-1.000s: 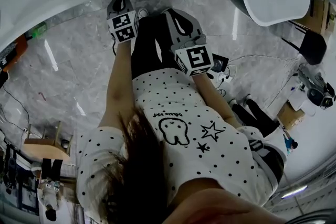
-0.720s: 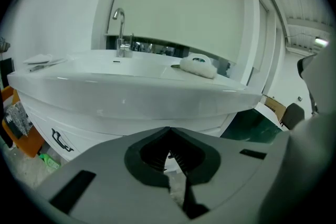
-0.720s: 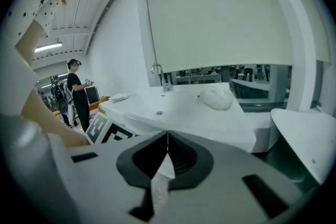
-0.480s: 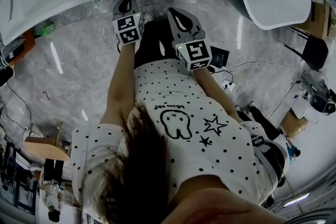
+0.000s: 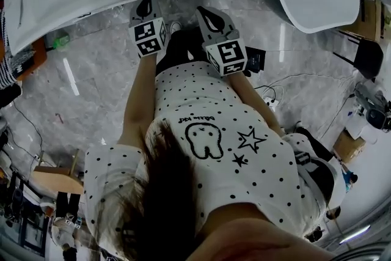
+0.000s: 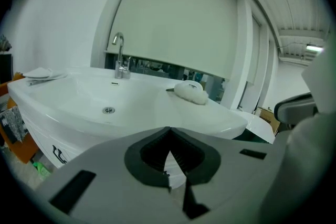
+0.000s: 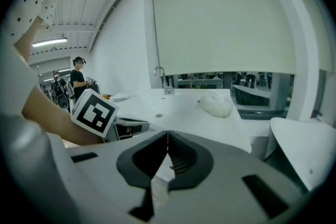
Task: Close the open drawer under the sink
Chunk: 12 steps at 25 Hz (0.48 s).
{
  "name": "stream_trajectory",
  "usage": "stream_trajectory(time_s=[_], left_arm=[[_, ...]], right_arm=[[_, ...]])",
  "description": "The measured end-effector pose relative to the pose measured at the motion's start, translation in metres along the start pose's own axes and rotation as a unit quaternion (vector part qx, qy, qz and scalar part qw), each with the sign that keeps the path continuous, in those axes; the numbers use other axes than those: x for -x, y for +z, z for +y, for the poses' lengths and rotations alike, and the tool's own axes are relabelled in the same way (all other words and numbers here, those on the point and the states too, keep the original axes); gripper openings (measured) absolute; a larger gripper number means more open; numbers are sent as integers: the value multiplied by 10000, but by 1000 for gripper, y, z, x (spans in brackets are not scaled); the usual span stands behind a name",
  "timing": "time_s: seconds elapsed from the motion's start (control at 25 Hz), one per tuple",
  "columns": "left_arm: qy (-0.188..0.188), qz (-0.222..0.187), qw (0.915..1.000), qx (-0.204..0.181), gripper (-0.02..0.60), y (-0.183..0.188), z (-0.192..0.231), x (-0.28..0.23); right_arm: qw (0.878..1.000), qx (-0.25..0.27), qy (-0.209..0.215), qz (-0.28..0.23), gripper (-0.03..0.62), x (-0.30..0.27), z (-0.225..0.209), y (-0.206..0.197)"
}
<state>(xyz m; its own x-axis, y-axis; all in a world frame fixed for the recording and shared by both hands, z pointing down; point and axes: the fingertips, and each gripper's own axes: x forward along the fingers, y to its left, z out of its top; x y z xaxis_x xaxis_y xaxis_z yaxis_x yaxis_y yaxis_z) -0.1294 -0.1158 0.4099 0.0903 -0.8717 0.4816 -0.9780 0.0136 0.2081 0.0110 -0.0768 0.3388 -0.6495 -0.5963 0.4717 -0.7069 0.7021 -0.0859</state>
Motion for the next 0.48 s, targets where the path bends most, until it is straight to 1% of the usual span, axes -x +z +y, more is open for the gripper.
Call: stream_trajectory(time_s=[0.24, 0.48], left_arm=[[-36, -293, 9995, -79, 3, 25, -5, 12], [-160, -579, 9980, -192, 3, 53, -15, 23]], right_arm=[[9998, -53, -122, -128, 15, 10, -7, 6], [9997, -13, -143, -221, 15, 12, -10, 16]])
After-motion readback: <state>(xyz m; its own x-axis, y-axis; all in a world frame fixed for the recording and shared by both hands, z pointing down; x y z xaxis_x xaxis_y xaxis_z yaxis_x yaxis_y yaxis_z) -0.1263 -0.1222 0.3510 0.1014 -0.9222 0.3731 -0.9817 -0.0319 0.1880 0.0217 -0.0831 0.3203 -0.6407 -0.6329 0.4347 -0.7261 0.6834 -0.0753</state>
